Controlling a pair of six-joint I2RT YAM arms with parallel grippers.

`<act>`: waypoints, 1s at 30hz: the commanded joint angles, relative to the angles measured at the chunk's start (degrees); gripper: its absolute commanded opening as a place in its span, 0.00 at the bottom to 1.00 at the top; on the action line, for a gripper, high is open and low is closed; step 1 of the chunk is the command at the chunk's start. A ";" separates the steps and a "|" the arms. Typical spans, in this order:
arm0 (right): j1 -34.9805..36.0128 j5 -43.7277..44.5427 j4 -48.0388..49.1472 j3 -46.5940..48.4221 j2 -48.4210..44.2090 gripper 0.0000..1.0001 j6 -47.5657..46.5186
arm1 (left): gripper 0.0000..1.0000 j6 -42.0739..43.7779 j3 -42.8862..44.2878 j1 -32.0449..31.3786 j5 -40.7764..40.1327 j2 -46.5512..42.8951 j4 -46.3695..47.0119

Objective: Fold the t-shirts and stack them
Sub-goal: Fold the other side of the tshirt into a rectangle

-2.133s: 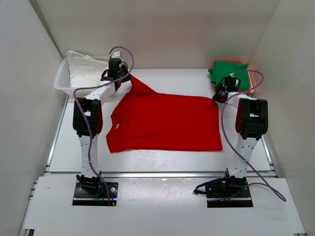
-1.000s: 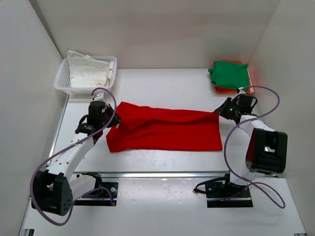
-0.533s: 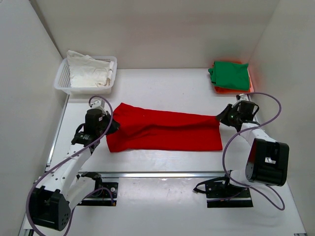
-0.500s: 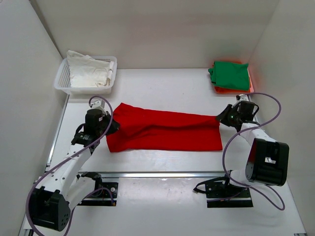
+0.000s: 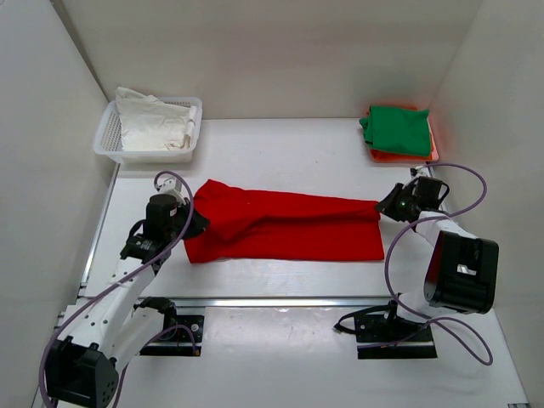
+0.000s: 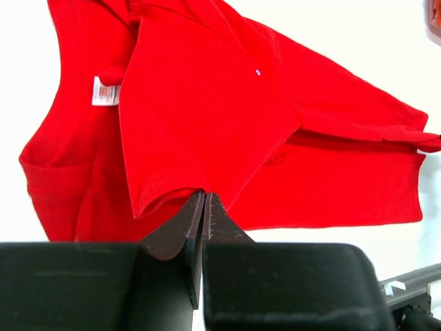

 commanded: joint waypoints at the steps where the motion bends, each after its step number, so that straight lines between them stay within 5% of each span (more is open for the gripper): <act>1: -0.79 -0.66 2.65 0.46 0.86 0.00 -1.43 | 0.00 -0.53 1.18 -0.72 1.88 -2.02 -1.84; 19: 0.00 1.36 -2.43 0.45 0.17 0.00 -0.73 | 0.00 -1.85 2.15 -3.71 5.31 -9.57 -9.92; 22: -0.08 2.76 -3.59 0.37 -0.19 0.09 -0.81 | 0.00 -1.95 2.32 -3.71 5.84 -9.84 -10.02; 24: -0.35 4.51 -5.60 0.72 -0.89 0.26 -0.11 | 0.08 -1.68 3.11 -3.45 5.93 -10.01 -9.93; 30: -0.70 13.29 -7.19 0.19 -9.22 0.31 2.26 | 0.26 0.34 9.87 -2.57 2.42 -8.96 -10.81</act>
